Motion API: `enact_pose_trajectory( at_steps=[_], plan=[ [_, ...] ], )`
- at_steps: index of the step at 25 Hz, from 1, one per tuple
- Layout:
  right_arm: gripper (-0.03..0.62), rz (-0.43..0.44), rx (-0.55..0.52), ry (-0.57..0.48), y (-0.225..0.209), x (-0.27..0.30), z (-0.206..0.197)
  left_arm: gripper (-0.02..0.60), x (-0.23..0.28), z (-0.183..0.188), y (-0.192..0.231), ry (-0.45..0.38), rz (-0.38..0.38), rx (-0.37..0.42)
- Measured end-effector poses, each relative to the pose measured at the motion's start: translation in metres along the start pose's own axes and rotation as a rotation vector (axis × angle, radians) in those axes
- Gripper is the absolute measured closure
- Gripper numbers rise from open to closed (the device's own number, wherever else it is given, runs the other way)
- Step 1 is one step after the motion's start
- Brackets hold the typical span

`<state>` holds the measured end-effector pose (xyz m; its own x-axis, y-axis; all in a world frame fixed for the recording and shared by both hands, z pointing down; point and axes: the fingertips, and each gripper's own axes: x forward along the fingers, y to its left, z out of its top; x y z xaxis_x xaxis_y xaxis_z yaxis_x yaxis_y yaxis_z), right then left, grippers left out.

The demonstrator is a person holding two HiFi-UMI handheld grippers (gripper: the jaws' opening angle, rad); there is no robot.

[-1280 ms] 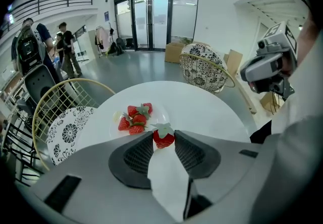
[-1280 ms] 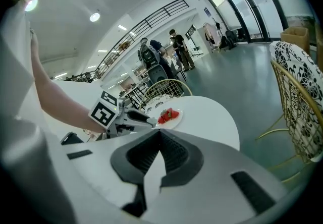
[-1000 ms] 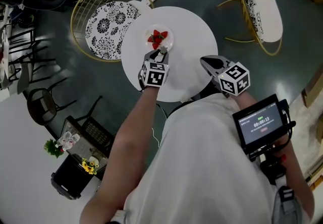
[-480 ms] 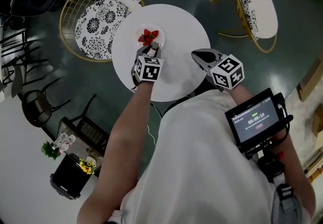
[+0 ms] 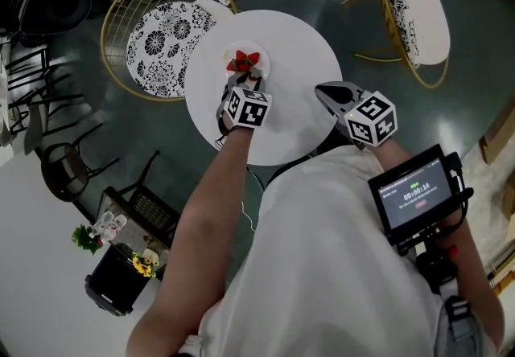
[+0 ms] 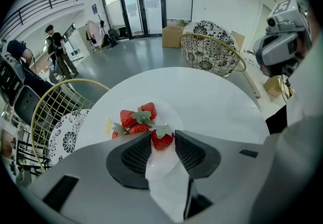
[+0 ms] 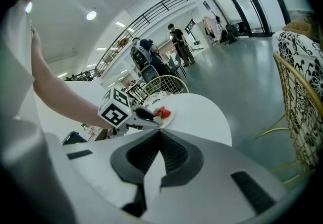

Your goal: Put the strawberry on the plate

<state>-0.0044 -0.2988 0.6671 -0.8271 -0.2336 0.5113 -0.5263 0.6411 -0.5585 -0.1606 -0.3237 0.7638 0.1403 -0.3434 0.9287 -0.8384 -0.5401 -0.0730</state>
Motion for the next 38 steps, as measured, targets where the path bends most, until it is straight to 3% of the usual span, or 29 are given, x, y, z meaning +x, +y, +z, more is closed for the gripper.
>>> enact_pose_trajectory(
  at_steps=[8,16,19,21,29,38],
  plan=[
    [0.589,0.025,-0.011,0.001,-0.007,0.007,0.012,0.439,-0.006,0.007,0.005,-0.027,0.007,-0.032],
    [0.589,0.038,-0.052,-0.010,0.017,0.009,0.013,0.442,-0.056,-0.002,0.009,-0.167,0.074,-0.130],
    [0.589,0.036,-0.063,-0.021,0.032,0.007,0.015,0.540,-0.083,-0.009,0.007,-0.235,0.099,-0.174],
    [0.589,0.034,-0.075,-0.027,0.042,0.005,0.016,0.555,-0.101,-0.016,0.005,-0.277,0.109,-0.204],
    [0.589,0.046,-0.161,-0.046,0.083,-0.003,0.014,0.575,-0.163,-0.040,-0.025,-0.468,0.031,-0.314],
    [0.589,0.074,-0.193,-0.070,0.099,0.002,0.019,0.575,-0.187,-0.075,-0.026,-0.535,0.031,-0.419]
  ],
)
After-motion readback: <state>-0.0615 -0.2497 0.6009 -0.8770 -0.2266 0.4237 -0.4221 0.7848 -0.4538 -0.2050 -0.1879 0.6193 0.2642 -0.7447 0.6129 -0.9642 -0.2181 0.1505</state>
